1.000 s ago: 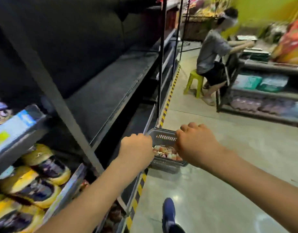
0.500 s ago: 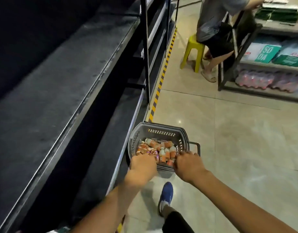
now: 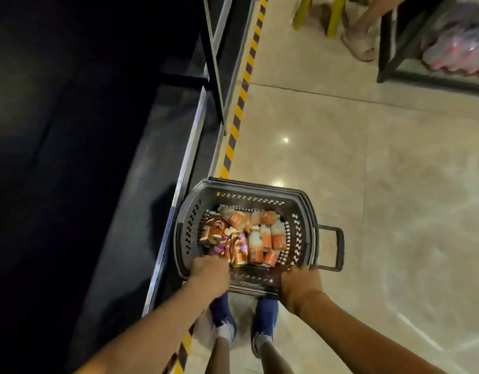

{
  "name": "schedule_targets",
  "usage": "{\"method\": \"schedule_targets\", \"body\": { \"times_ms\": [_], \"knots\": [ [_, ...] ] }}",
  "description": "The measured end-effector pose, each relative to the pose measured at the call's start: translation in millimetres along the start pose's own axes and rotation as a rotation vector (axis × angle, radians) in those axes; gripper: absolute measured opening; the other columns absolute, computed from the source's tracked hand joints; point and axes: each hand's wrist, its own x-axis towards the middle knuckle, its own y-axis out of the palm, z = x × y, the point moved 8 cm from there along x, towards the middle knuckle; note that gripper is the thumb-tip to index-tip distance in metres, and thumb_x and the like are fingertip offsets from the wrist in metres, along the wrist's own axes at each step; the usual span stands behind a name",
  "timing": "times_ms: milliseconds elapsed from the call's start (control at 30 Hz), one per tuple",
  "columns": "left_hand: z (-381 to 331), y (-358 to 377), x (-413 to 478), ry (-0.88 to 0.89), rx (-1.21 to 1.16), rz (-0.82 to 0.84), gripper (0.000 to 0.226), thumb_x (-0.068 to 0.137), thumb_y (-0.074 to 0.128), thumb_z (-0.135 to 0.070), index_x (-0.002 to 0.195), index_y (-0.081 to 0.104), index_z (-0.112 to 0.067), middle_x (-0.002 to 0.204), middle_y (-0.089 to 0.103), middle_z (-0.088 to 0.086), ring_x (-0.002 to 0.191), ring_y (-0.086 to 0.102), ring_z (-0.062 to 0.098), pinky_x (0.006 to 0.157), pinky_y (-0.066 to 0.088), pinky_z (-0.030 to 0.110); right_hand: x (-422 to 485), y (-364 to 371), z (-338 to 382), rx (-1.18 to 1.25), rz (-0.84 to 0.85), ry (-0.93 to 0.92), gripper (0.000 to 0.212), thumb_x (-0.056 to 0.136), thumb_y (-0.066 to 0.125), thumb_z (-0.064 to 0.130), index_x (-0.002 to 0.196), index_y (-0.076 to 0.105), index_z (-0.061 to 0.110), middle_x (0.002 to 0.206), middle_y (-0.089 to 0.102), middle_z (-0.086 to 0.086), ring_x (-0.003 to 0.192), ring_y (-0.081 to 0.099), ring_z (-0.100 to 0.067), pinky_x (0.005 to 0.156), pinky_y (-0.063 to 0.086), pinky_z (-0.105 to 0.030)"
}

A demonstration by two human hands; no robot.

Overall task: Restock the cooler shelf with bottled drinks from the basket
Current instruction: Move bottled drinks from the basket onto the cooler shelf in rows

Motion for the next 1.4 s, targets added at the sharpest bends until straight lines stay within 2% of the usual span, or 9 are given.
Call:
{"method": "schedule_targets", "body": {
  "times_ms": [333,567,667,767,933,1067,1133,1233,1400],
  "knots": [
    [28,102,243,0.033,0.052,0.059,0.031,0.097,0.047,-0.031,0.121,0.06,-0.017,0.123,0.061,0.007,0.113,0.057,0.026,0.088,0.047,0.038,239,87,35,0.012,0.114,0.022,0.042,0.094,0.056,0.029,0.133,0.051,0.015,0.13,0.058,-0.008,0.117,0.054,-0.027,0.095,0.045,-0.043],
    [71,153,390,-0.204,-0.257,-0.015,0.063,0.091,0.054,-0.052,0.137,0.04,-0.011,0.137,0.048,0.015,0.121,0.053,0.033,0.09,0.048,0.043,362,159,42,0.922,0.151,0.462,0.069,0.082,0.06,0.061,0.131,0.045,0.014,0.122,0.059,-0.009,0.108,0.059,-0.026,0.094,0.05,-0.046],
    [76,177,425,-0.291,-0.383,-0.016,0.085,0.08,0.057,-0.071,0.139,0.038,-0.012,0.138,0.045,0.015,0.12,0.053,0.033,0.086,0.047,0.04,393,191,51,1.202,0.116,0.611,0.098,0.067,0.07,0.07,0.14,0.028,0.018,0.132,0.052,-0.013,0.115,0.056,-0.032,0.096,0.049,-0.052],
    [80,190,442,-0.35,-0.425,-0.062,0.098,0.069,0.063,-0.078,0.139,0.038,-0.013,0.139,0.042,0.016,0.119,0.053,0.034,0.083,0.047,0.038,402,204,52,1.348,-0.004,0.695,0.1,0.067,0.072,0.071,0.142,0.02,0.029,0.134,0.05,-0.012,0.118,0.054,-0.035,0.096,0.049,-0.053],
    [89,197,441,-0.45,-0.576,0.003,0.104,0.065,0.072,-0.073,0.142,0.037,-0.011,0.141,0.041,0.015,0.123,0.051,0.035,0.085,0.047,0.039,404,209,46,1.294,-0.076,0.634,0.082,0.077,0.07,0.062,0.138,0.028,0.028,0.125,0.058,-0.006,0.112,0.059,-0.029,0.093,0.05,-0.049],
    [81,199,404,-0.455,-0.982,0.126,0.069,0.077,0.078,-0.043,0.132,0.051,-0.013,0.133,0.057,0.01,0.121,0.055,0.03,0.093,0.047,0.038,374,198,40,1.33,-0.004,0.587,0.076,0.074,0.072,0.061,0.133,0.035,0.029,0.118,0.06,-0.002,0.103,0.061,-0.025,0.088,0.054,-0.05],
    [70,190,367,-0.399,-1.055,0.165,0.071,0.077,0.079,-0.034,0.138,0.046,-0.018,0.134,0.057,0.006,0.122,0.054,0.027,0.099,0.044,0.037,343,180,34,1.28,0.002,0.561,0.075,0.075,0.069,0.064,0.133,0.035,0.029,0.112,0.061,-0.001,0.098,0.061,-0.023,0.084,0.054,-0.044],
    [48,146,297,-0.31,-1.105,0.149,0.066,0.081,0.077,-0.027,0.139,0.046,-0.02,0.132,0.058,0.005,0.119,0.054,0.024,0.097,0.042,0.034,283,140,20,1.276,-0.015,0.508,0.071,0.077,0.068,0.066,0.129,0.036,0.03,0.099,0.06,0.004,0.083,0.058,-0.015,0.073,0.05,-0.032],
    [24,25,159,-0.183,-1.276,0.09,0.044,0.083,0.076,-0.017,0.123,0.058,-0.018,0.109,0.057,-0.005,0.097,0.05,0.011,0.084,0.037,0.02,155,38,-17,1.358,-0.119,0.457,0.065,0.076,0.074,0.054,0.126,0.043,0.025,0.102,0.063,0.001,0.091,0.06,-0.02,0.082,0.052,-0.038]
  ]
}}
